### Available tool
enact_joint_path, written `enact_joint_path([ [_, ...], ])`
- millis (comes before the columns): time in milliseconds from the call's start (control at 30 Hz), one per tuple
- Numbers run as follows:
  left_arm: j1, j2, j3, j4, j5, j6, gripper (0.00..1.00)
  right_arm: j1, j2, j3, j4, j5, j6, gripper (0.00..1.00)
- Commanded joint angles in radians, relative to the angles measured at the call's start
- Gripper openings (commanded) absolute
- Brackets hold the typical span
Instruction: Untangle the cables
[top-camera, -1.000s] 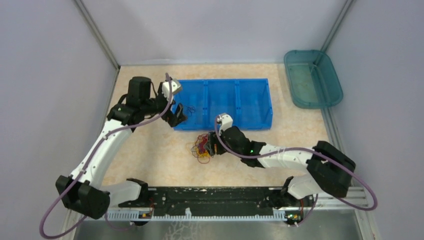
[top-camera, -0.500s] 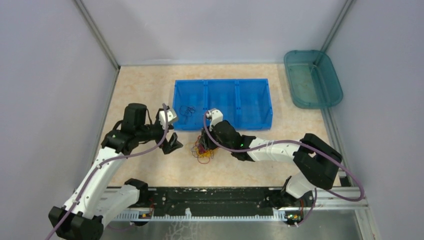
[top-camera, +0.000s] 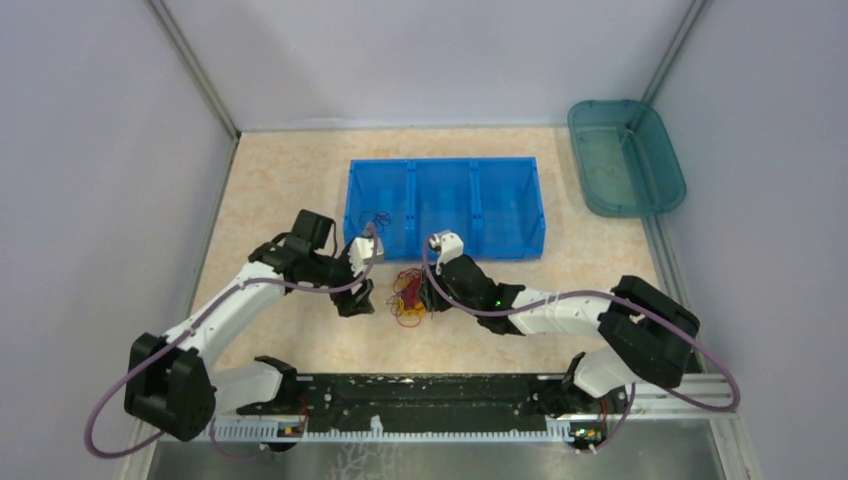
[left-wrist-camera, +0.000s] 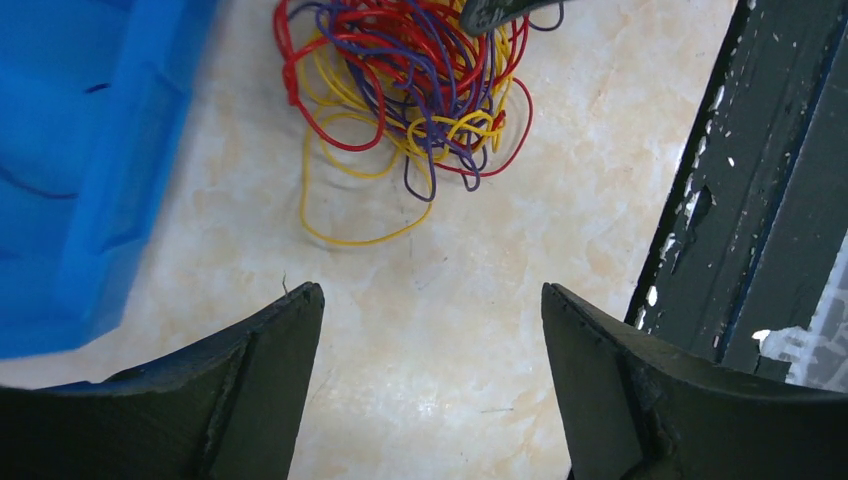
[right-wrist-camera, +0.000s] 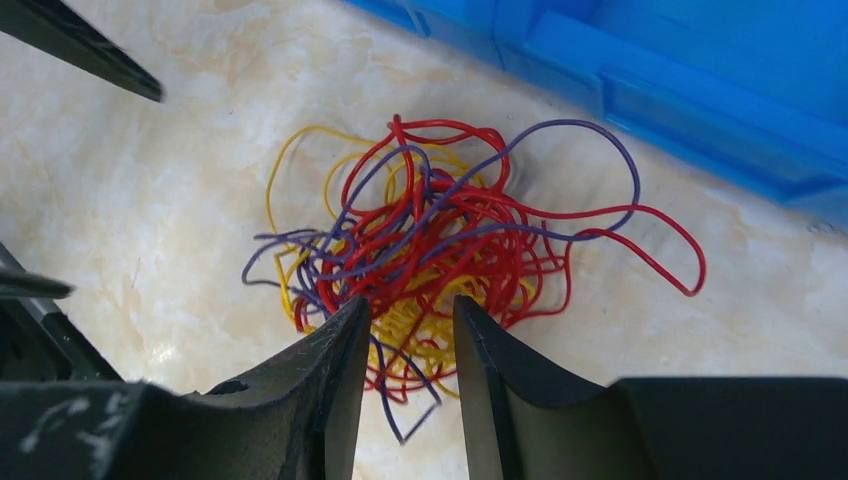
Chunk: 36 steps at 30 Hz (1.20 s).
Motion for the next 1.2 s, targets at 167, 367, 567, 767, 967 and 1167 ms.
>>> enact_joint_path([
  [167, -0.086, 0.198, 0.046, 0.083, 0.089, 0.059, 0.73, -0.009, -0.156, -0.091, 0.106, 0.015, 0.061, 0.39],
  [367, -0.124, 0.253, 0.06, 0.133, 0.11, 0.06, 0.56, -0.009, -0.15, -0.077, 0.105, 0.007, 0.064, 0.39],
  [567, -0.136, 0.325, 0.093, 0.156, 0.116, 0.029, 0.5, -0.009, -0.168, -0.092, 0.117, 0.016, 0.08, 0.38],
  [767, -0.141, 0.346, 0.086, 0.188, 0.093, 0.01, 0.45, -0.009, -0.199, -0.108, 0.121, 0.018, 0.091, 0.38],
  [967, -0.144, 0.316, 0.099, 0.161, 0.058, 0.01, 0.15, -0.017, -0.231, -0.122, 0.119, 0.022, 0.093, 0.38],
  [1167, -0.145, 0.204, 0.106, 0.075, 0.037, 0.034, 0.02, -0.025, -0.241, -0.132, 0.129, 0.018, 0.092, 0.38],
])
